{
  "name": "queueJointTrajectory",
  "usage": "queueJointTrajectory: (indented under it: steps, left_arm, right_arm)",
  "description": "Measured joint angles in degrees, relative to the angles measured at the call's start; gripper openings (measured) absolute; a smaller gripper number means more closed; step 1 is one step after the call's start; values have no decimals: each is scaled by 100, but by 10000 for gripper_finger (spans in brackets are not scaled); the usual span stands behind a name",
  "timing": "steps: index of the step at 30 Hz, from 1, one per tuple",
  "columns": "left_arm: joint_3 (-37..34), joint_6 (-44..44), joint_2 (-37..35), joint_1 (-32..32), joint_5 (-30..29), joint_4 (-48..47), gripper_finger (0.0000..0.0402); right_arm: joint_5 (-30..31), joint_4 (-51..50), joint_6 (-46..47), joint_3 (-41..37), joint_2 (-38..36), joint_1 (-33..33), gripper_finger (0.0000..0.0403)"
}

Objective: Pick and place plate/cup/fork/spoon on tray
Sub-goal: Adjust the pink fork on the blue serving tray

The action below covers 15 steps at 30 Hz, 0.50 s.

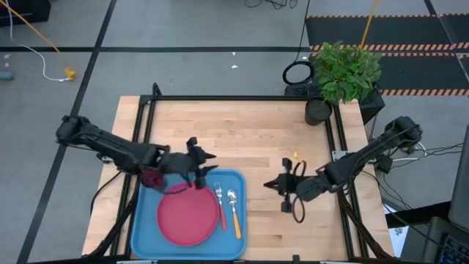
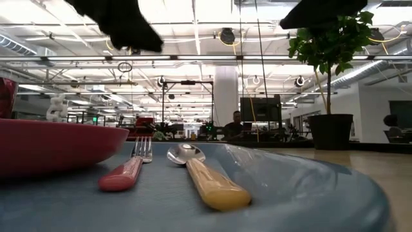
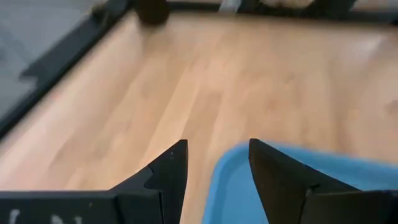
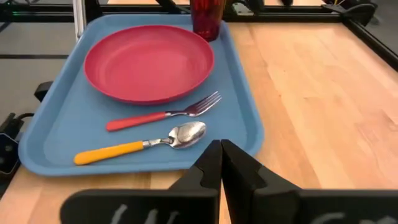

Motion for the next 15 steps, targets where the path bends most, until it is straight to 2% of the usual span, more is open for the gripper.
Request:
queueJointTrajectory:
  steps: [4,7,15]
  left_arm:
    - [489,-556,648,205,73,-1156,166]
    - [877,-767,1127,262,310,-1880,137]
    - [1253,-882,2038,168,772,-2117,28]
  right_arm:
    - [5,-9,-24,-164,-267,0,0]
    - [10,5,-150,-171,-325,0,0]
    - [-18,-11,-192,-171,-323,0,0]
